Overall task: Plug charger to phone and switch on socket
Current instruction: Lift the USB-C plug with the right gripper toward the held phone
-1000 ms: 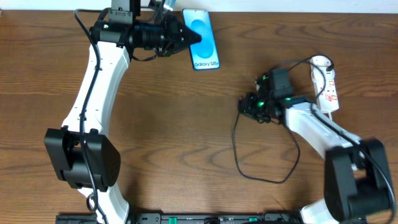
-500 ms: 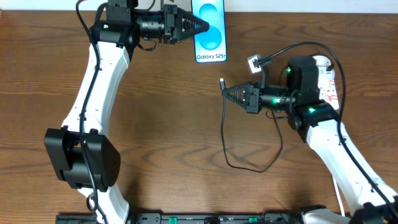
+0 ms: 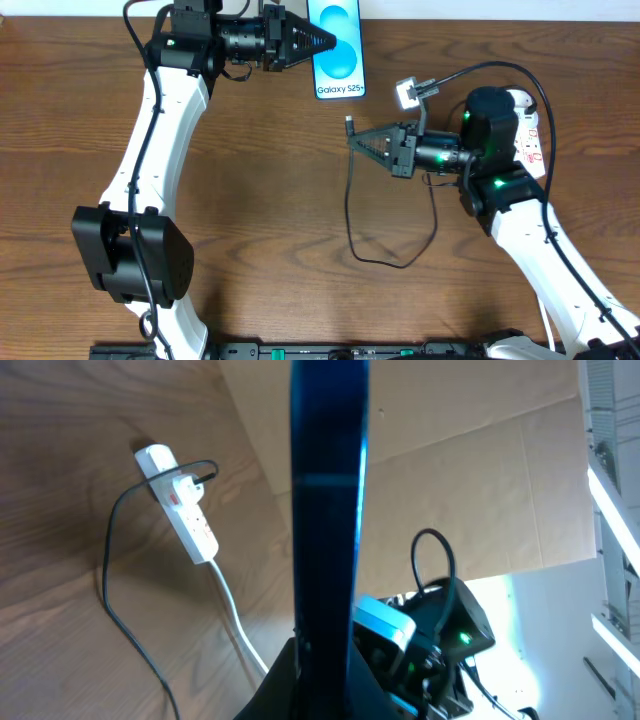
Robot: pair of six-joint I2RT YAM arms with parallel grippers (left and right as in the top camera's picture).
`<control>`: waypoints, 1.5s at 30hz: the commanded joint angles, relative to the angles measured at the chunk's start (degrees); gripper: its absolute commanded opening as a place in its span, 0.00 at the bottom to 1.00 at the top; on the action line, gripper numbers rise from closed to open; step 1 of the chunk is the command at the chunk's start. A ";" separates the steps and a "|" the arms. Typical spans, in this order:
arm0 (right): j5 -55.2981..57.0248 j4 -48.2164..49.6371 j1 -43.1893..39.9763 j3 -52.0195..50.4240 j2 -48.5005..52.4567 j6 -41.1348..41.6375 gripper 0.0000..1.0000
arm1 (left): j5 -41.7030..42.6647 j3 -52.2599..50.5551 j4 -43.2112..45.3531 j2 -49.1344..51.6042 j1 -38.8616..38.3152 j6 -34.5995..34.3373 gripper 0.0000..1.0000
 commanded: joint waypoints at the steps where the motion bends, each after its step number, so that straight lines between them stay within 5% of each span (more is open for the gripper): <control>1: 2.60 2.32 1.22 0.20 -0.48 4.92 0.01 | 0.63 0.72 0.46 -1.57 0.20 -0.61 0.07; 45: 6.86 5.57 1.51 0.20 -0.44 9.42 0.01 | 0.85 0.72 0.39 -1.55 -1.25 -0.31 0.07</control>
